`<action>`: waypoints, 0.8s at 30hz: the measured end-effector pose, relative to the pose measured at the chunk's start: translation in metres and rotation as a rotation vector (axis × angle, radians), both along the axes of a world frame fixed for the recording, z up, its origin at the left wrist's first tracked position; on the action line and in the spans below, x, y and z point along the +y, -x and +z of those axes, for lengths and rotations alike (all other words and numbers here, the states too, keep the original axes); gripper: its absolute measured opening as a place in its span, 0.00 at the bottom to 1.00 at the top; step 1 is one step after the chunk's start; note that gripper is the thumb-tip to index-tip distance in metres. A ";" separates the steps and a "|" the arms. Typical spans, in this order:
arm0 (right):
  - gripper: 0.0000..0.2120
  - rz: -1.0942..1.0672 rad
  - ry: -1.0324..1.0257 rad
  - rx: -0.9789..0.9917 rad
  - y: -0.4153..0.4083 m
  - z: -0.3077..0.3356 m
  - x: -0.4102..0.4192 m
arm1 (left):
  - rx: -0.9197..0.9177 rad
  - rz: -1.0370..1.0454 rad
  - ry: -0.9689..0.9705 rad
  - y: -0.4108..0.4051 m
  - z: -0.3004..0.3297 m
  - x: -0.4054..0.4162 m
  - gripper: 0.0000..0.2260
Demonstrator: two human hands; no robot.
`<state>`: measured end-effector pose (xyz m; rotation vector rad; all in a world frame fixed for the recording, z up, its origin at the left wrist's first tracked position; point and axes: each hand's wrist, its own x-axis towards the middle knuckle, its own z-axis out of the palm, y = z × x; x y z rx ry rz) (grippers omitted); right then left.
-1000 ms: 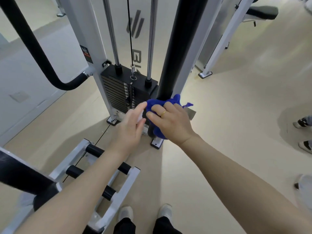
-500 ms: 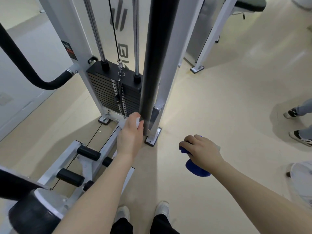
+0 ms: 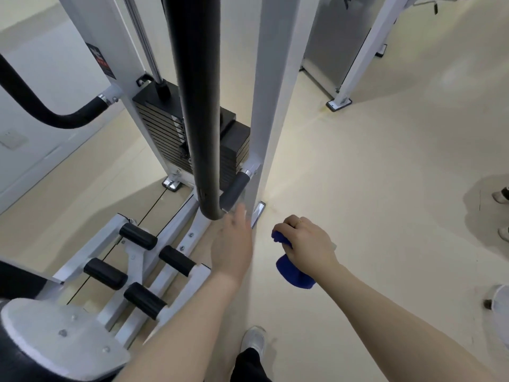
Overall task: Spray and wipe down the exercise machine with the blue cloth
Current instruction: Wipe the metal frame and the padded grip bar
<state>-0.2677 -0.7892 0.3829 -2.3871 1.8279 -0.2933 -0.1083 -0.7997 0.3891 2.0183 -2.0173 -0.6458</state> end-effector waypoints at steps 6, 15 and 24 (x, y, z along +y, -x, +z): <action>0.10 -0.023 -0.048 -0.036 0.027 -0.020 -0.012 | -0.142 0.130 0.007 0.032 -0.006 -0.062 0.32; 0.14 -0.022 -0.252 -0.051 0.043 -0.021 -0.045 | -0.255 0.169 -0.153 0.039 -0.024 -0.077 0.23; 0.10 -0.228 -0.245 -0.649 -0.007 -0.038 -0.113 | -0.111 0.055 -0.069 0.014 -0.008 -0.043 0.19</action>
